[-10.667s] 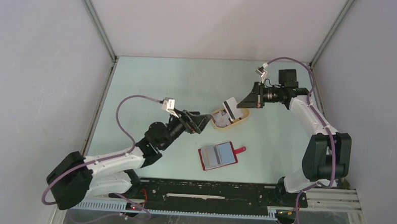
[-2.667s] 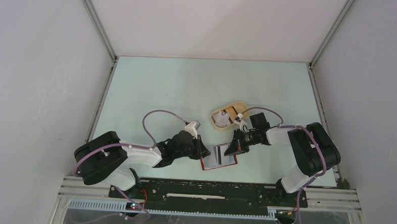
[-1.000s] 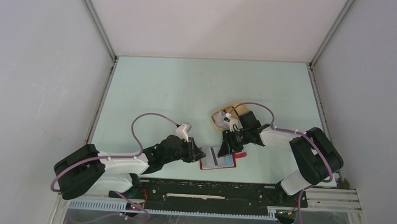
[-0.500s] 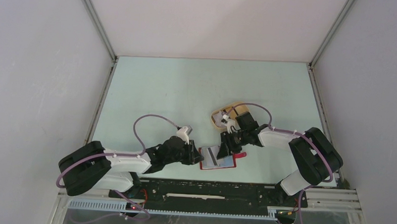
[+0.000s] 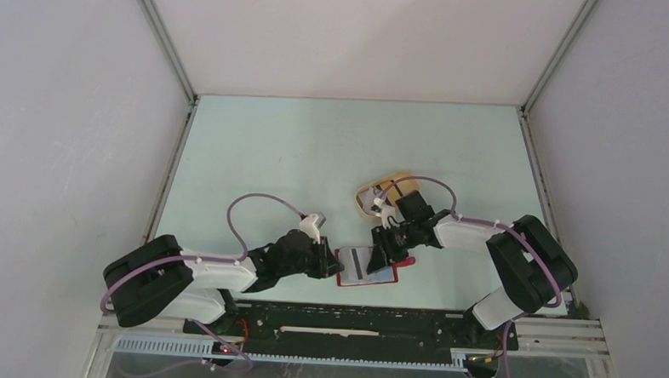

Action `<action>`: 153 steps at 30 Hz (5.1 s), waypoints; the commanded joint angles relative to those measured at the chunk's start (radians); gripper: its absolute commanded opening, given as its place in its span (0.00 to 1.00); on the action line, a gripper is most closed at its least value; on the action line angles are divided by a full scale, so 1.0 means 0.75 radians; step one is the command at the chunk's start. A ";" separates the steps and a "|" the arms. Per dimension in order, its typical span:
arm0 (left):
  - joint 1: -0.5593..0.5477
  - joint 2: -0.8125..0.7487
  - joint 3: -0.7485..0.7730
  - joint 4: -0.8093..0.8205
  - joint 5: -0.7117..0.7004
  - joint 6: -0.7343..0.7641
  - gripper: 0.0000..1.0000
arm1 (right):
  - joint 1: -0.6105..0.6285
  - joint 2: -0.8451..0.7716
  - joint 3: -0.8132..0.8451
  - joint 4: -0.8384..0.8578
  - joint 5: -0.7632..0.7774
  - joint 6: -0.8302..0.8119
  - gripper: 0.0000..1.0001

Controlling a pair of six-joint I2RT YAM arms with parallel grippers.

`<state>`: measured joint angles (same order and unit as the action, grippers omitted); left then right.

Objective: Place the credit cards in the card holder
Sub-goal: Insert the credit card into the card holder, then pick up the credit card from the storage box.

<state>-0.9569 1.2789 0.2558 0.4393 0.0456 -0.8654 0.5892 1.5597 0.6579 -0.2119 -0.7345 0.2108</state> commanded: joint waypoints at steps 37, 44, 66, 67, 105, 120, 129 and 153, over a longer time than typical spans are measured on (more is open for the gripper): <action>0.004 -0.083 -0.083 0.108 -0.035 -0.007 0.18 | 0.173 0.064 0.250 -0.178 0.105 -0.242 0.54; 0.004 -0.232 -0.102 0.007 -0.057 0.027 0.19 | 0.103 0.028 0.304 -0.255 0.067 -0.348 0.65; 0.004 -0.897 -0.084 -0.117 -0.362 0.368 0.74 | -0.214 -0.370 0.466 -0.619 -0.195 -0.835 0.72; 0.004 -0.921 -0.077 -0.121 -0.388 0.391 0.79 | -0.248 -0.410 0.466 -0.619 -0.201 -0.839 0.72; 0.035 -0.667 0.302 -0.205 -1.103 0.961 1.00 | -0.396 0.327 1.224 -0.695 0.057 -0.568 0.76; 0.035 -0.818 0.175 -0.113 -1.098 0.949 1.00 | -0.436 0.631 1.256 -0.693 0.108 -0.402 0.62; 0.035 -0.802 0.184 -0.118 -1.100 0.949 1.00 | -0.425 0.688 1.248 -0.720 0.094 -0.411 0.58; 0.036 -0.795 0.188 -0.119 -1.101 0.947 1.00 | -0.409 0.744 1.244 -0.746 0.085 -0.420 0.57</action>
<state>-0.9363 0.6815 0.4152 0.3191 -0.7567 -0.1413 0.2737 2.1021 1.5803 -0.7486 -0.6537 -0.1047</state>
